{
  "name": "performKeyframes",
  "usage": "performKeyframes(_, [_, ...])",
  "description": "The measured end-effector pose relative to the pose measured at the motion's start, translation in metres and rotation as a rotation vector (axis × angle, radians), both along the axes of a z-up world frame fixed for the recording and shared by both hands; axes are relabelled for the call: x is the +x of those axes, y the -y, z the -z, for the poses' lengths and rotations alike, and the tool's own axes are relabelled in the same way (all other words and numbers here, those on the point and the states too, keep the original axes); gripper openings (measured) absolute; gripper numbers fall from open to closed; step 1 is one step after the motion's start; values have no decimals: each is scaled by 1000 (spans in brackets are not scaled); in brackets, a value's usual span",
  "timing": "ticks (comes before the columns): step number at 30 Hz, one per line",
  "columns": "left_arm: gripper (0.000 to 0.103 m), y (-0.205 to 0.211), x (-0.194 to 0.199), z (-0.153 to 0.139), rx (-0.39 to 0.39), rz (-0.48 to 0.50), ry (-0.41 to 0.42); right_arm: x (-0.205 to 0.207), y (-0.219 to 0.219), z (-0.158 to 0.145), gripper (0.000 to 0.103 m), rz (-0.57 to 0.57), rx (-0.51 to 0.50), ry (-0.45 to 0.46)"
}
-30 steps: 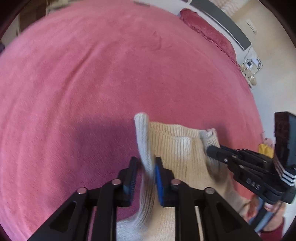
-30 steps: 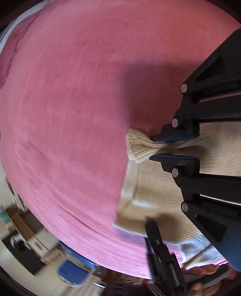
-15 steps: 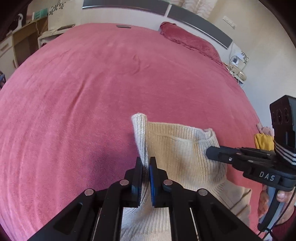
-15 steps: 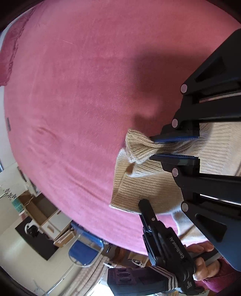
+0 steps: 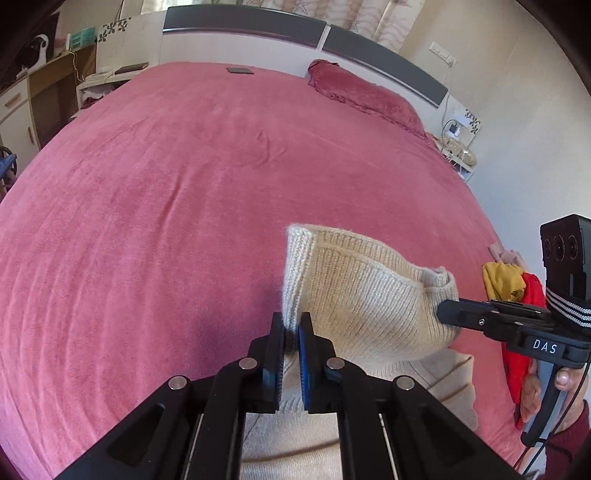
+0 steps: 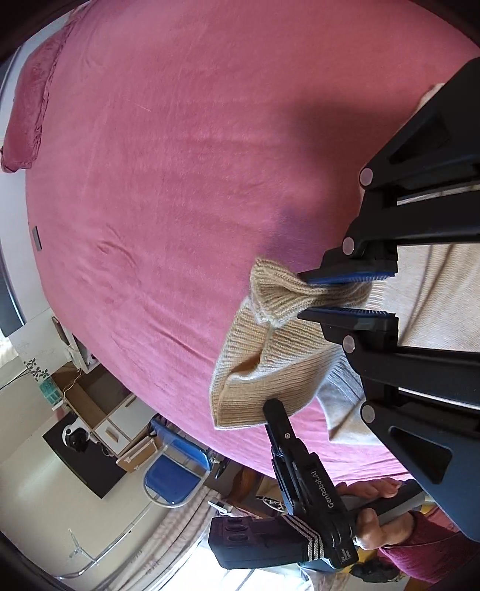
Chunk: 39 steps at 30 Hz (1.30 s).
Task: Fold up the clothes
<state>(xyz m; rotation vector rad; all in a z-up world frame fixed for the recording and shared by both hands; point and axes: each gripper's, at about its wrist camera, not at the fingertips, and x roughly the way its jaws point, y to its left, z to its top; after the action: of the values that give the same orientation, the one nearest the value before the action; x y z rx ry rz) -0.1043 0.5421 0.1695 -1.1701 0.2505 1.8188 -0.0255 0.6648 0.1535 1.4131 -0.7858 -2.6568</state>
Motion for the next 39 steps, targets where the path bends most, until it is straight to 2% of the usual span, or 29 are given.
performKeyframes(5, [6, 42, 35, 1, 80, 37, -35, 38, 16, -6, 12, -39, 12, -48])
performKeyframes(9, [6, 80, 74, 20, 102, 83, -72, 91, 41, 11, 12, -80, 24, -55])
performKeyframes(11, [7, 98, 88, 34, 111, 99, -26, 119, 51, 27, 14, -97, 13, -35])
performKeyframes(13, [9, 112, 103, 50, 74, 106, -18, 146, 58, 44, 23, -98, -31, -5])
performKeyframes(15, [14, 126, 114, 67, 65, 109, 40, 168, 60, 59, 34, -77, -54, 31])
performKeyframes(17, [15, 138, 120, 74, 63, 87, 46, 187, 58, 68, 34, -38, -100, 45])
performKeyframes(18, [16, 145, 120, 76, 71, 80, 74, 194, 54, 70, 35, -5, -127, 41])
performKeyframes(22, [16, 166, 115, 74, 102, -7, 136, 210, 35, 73, 51, 148, -244, -3])
performKeyframes(26, [17, 184, 104, 56, 211, -121, 190, 196, 19, 77, 51, 262, -311, -42])
performKeyframes(27, [20, 182, 101, 50, 245, -129, 216, 189, 19, 76, 51, 266, -327, -52])
performKeyframes(29, [20, 173, 99, 46, 261, -139, 256, 170, 26, 74, 51, 232, -353, -63])
performKeyframes(30, [21, 165, 101, 48, 252, -124, 258, 160, 32, 77, 51, 205, -359, -47])
performKeyframes(32, [21, 148, 109, 60, 152, -79, 228, 141, 44, 90, 51, 166, -345, 20])
performKeyframes(33, [21, 142, 116, 73, 67, -71, 190, 136, 48, 99, 51, 163, -302, 84])
performKeyframes(35, [21, 129, 130, 99, -103, -54, 113, 135, 53, 115, 50, 190, -116, 222])
performKeyframes(36, [21, 128, 137, 113, -170, -35, 71, 138, 55, 120, 47, 190, -55, 247])
performKeyframes(38, [21, 134, 148, 112, -140, -12, -6, 144, 55, 117, 46, 189, -34, 234])
performKeyframes(39, [21, 136, 150, 109, -139, -12, -14, 146, 57, 110, 48, 190, -21, 214])
